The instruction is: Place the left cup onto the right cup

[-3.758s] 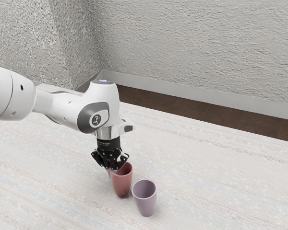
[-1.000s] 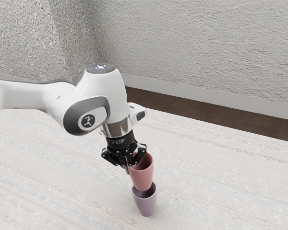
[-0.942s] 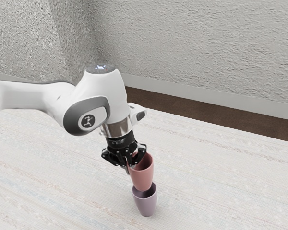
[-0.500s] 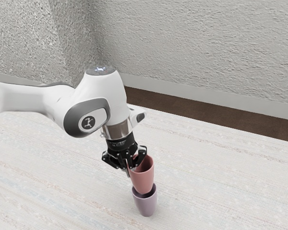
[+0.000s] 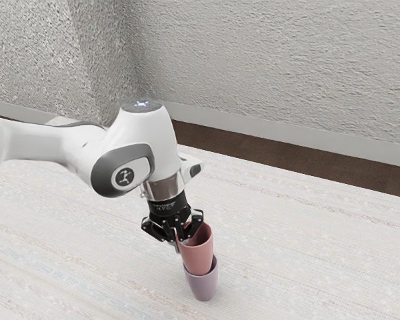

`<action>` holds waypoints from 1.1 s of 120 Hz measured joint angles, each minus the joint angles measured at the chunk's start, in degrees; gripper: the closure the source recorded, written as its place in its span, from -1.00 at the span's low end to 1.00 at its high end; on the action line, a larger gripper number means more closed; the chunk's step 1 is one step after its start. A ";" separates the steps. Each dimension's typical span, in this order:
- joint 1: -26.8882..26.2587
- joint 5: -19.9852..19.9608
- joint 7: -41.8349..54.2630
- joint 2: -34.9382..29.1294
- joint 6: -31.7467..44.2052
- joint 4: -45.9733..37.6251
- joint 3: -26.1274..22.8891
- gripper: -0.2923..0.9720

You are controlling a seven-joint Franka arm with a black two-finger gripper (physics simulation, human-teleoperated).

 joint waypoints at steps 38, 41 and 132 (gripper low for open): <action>0.06 -0.14 -0.07 0.67 0.81 -0.10 -0.53 0.55; 0.08 -0.19 -0.03 0.69 0.88 -0.13 -0.63 0.46; 0.01 0.10 0.78 -1.76 -0.55 0.01 -0.87 -0.51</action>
